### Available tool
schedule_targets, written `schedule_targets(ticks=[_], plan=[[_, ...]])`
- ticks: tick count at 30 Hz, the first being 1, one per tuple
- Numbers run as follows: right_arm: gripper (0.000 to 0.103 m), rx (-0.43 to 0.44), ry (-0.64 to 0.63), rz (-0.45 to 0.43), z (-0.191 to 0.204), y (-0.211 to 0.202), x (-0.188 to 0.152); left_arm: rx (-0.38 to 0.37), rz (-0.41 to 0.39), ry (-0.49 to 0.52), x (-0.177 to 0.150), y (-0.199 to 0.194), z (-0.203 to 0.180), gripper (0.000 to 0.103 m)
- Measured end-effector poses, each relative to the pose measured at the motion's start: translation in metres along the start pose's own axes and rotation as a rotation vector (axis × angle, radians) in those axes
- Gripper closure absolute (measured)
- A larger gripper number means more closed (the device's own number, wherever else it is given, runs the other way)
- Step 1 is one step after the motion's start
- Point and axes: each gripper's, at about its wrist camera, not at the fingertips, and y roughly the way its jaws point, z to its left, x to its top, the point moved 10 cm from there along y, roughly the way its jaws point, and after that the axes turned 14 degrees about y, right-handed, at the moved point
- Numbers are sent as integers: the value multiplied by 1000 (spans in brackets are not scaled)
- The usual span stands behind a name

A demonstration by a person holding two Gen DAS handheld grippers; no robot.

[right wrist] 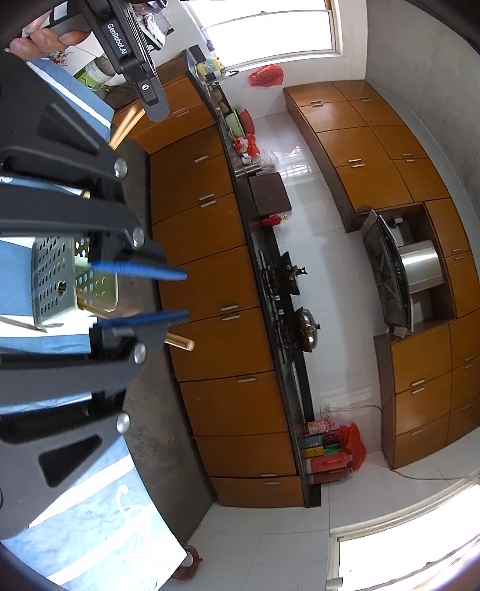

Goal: Organize utensils
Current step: 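Drop the left gripper's chopstick into the holder and open it while the right gripper releases its own, then close the left gripper on a chopstick on the cloth while the right gripper grasps another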

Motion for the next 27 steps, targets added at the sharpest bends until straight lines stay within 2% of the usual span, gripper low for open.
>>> schedule_targets(ticks=[5, 8, 13, 17, 22, 27], plan=[[81, -5, -13, -27, -8, -30, 6, 3, -34, -25, 3, -26, 2, 79], [73, -37, -17, -24, -23, -49, 0, 4, -57, -25, -4, -52, 2, 75], [72, -117, -22, 83, -64, -63, -42, 20, -42, -28, -44, -84, 5, 69], [72, -190, -3, 242, -101, -54, -100, 55, 42, -33, -99, -87, 12, 67], [75, -220, 5, 460, -120, -37, -178, 58, 214, -59, -180, -65, 19, 65], [78, -231, -35, 550, -115, -25, -218, 48, 326, -93, -232, -50, 19, 65]])
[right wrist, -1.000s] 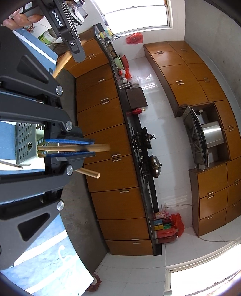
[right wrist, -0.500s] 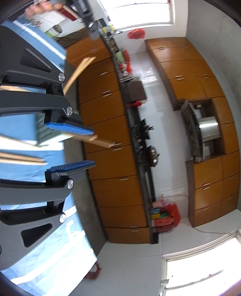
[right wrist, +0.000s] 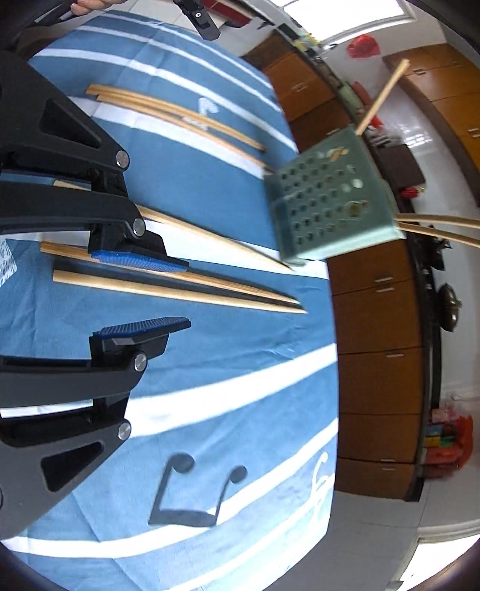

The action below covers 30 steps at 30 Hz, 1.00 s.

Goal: Organize utensils
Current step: 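Close the left gripper on a chopstick on the cloth while the right gripper grasps another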

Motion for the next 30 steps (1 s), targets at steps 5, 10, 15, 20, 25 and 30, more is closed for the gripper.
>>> schedule_targets(ticks=[5, 10, 15, 20, 25, 30], plan=[[86, -54, -25, 48, -5, 21, -14, -17, 44, 6, -19, 16, -2, 65], [95, -124, 9, 3, -30, 18, -6, -50, 71, 14, -23, 27, -15, 65], [95, -151, 70, -7, -54, 16, 1, -72, 110, 28, -29, 44, -28, 74], [95, -155, 48, -17, -53, 16, 0, -70, 155, 47, -39, 59, -37, 84], [95, -151, 46, -15, -53, 17, 0, -47, 161, 57, -42, 62, -37, 85], [95, -156, 34, -19, -53, 17, 0, -12, 166, 47, -43, 65, -29, 90]])
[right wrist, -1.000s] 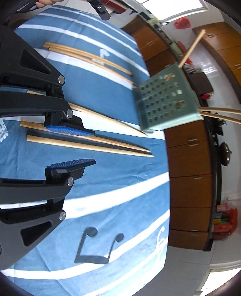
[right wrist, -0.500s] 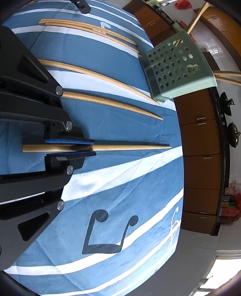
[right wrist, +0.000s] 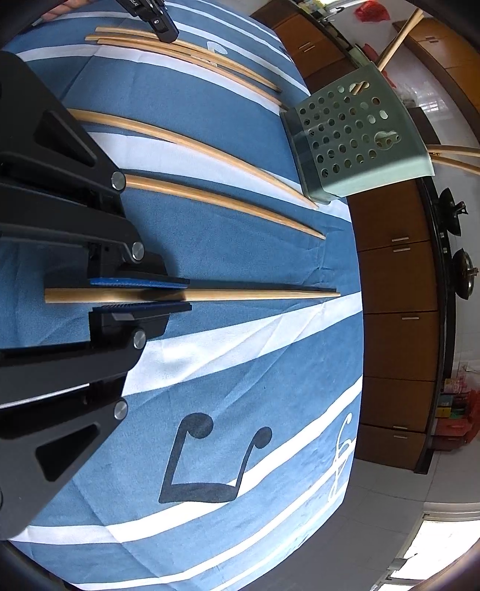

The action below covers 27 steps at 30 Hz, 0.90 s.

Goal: Organize utensils
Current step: 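Close the left gripper on a chopstick on the cloth while the right gripper grasps another, then lift the left gripper's chopstick off the cloth while the right gripper lifts its own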

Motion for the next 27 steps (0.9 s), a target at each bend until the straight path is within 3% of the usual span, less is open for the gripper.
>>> schedule_targets(ticks=[5, 11, 18, 27], plan=[[95, -4, -19, -3, 4, 1, 0, 34, -9, -20, 4, 3, 8, 94], [95, -1, -36, -3, 8, 4, 3, 95, -10, -103, 16, 12, 50, 94], [95, -9, -33, -22, 6, 5, 6, 93, -38, -96, 19, 15, 68, 92], [94, 7, -18, -17, 5, 6, 7, 111, -26, -27, 22, 17, 56, 77]])
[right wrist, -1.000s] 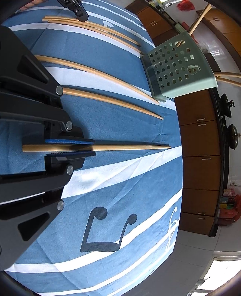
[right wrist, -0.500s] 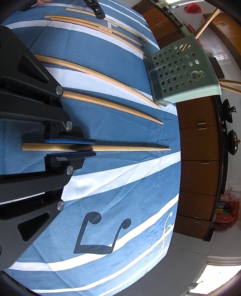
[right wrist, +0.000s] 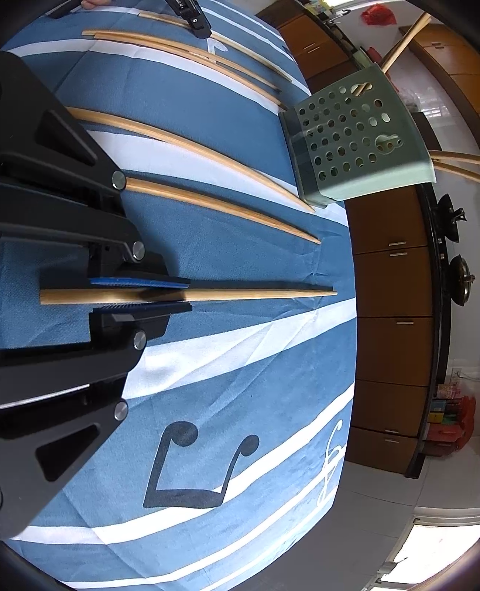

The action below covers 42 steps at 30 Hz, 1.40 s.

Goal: Organize utensils
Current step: 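Lift the left gripper's chopstick off the cloth while the right gripper lifts its own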

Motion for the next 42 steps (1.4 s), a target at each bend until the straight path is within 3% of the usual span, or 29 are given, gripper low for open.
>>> schedule_targets(ticks=[7, 28, 29, 31, 34, 42], plan=[[94, 7, 5, 2, -1, -1, 0, -36, -14, -40, -1, 0, 4, 77], [95, 17, -9, 8, -1, -15, -17, -22, -5, -29, -30, -24, -3, 80], [95, 20, -11, 9, -1, -15, -17, -23, -4, -29, -30, -25, -4, 81], [95, 26, -13, 10, -1, -17, -18, -13, 0, -27, -33, -26, -3, 93], [95, 44, 3, 12, -4, -21, -20, -34, 6, -25, -36, -28, -3, 95], [95, 91, 45, -92, -9, -55, 5, -45, -47, -47, -23, -54, 7, 95]])
